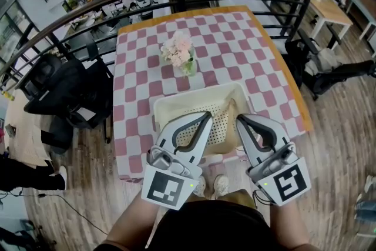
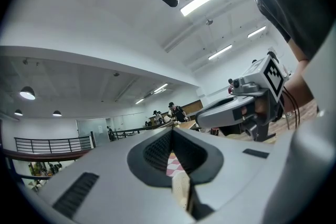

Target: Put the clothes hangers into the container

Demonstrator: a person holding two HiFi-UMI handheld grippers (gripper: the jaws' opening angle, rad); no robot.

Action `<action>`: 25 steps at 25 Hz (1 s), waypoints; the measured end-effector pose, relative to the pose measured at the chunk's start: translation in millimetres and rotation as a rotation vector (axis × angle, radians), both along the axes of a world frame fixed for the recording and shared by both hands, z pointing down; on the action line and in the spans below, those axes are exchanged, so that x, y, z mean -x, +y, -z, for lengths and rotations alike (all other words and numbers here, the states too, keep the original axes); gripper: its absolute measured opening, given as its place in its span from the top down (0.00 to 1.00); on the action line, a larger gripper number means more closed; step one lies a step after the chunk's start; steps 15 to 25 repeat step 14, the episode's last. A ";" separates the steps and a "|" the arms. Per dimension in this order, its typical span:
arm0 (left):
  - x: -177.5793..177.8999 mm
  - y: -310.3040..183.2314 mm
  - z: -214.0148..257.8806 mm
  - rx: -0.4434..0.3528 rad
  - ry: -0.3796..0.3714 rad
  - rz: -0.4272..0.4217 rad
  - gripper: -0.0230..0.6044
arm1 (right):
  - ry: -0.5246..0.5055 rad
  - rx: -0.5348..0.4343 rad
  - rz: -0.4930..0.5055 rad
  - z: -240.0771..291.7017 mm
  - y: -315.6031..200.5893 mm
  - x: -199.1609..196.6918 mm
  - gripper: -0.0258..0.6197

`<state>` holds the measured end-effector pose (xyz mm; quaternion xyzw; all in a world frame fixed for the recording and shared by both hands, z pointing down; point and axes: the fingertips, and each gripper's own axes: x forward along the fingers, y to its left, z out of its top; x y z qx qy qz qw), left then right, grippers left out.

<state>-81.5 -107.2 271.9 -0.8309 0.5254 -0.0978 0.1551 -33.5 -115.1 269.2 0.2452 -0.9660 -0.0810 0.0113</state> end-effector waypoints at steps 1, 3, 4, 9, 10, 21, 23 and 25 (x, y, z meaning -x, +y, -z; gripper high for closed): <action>0.8 0.4 -0.3 -0.001 -0.002 0.003 0.95 | 0.002 -0.003 0.001 0.0 0.8 0.7 0.91; 2.2 0.9 -1.1 -0.002 -0.005 0.007 0.95 | 0.004 -0.009 0.001 0.2 2.5 2.4 0.91; 2.6 1.2 -1.3 -0.003 -0.004 0.008 0.95 | 0.003 -0.012 0.002 0.6 3.4 2.9 0.91; 5.9 3.9 -1.3 0.002 -0.005 0.016 0.95 | 0.010 -0.013 0.011 0.4 7.2 5.6 0.91; 6.7 4.5 -1.5 0.002 -0.005 0.018 0.95 | 0.013 -0.013 0.014 0.2 8.0 6.2 0.91; 10.5 6.0 -2.9 0.004 0.006 0.026 0.95 | 0.016 -0.016 0.020 0.0 10.1 8.7 0.91; 10.5 6.0 -2.9 0.004 0.006 0.026 0.95 | 0.016 -0.016 0.020 0.0 10.1 8.7 0.91; 10.5 6.0 -2.9 0.004 0.006 0.026 0.95 | 0.016 -0.016 0.020 0.0 10.1 8.7 0.91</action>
